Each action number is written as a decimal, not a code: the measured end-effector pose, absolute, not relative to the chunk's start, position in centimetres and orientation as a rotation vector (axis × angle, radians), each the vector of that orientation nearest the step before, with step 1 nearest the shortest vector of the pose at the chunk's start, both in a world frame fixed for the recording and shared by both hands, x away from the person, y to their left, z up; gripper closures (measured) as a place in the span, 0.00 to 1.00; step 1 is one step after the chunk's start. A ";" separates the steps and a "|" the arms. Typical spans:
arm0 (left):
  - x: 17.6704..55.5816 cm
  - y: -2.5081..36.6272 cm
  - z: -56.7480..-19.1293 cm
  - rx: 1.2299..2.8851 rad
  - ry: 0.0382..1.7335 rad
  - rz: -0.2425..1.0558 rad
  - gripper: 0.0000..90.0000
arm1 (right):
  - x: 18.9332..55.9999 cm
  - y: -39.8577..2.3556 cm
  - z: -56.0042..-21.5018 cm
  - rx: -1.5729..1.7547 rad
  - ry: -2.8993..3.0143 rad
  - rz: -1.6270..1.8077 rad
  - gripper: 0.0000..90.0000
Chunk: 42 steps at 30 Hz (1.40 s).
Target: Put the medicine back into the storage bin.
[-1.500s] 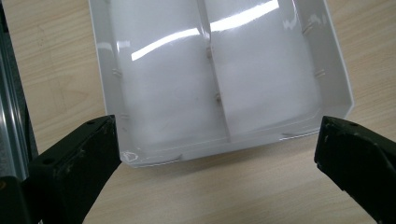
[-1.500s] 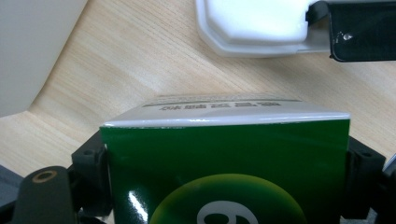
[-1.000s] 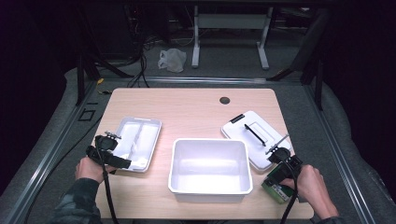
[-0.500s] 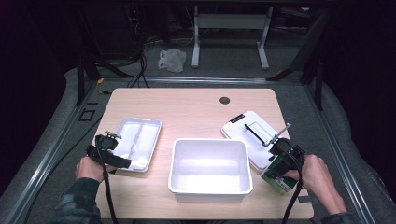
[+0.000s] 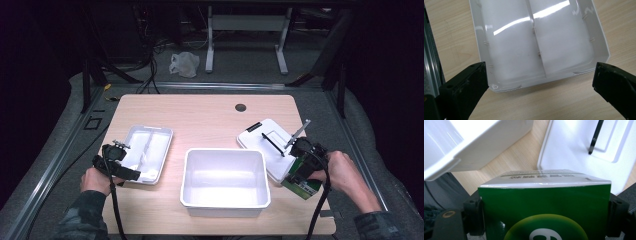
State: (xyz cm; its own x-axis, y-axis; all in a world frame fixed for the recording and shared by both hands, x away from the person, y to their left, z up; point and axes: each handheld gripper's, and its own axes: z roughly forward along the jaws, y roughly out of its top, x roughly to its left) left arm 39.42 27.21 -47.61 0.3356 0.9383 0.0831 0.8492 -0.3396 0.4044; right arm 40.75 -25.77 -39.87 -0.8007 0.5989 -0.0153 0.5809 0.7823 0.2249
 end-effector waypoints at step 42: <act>39.5 27.0 -47.7 2.330 1.568 0.427 0.00 | 40.8 -18.3 -30.8 0.376 2.982 0.393 0.18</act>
State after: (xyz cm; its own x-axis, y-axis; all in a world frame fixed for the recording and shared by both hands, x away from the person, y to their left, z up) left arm 39.47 26.99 -47.69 0.3603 0.9296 0.0772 0.8404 -0.3594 0.4058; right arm 40.76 -18.26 -30.77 -0.9632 0.2578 -0.0758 0.2294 0.9357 0.2682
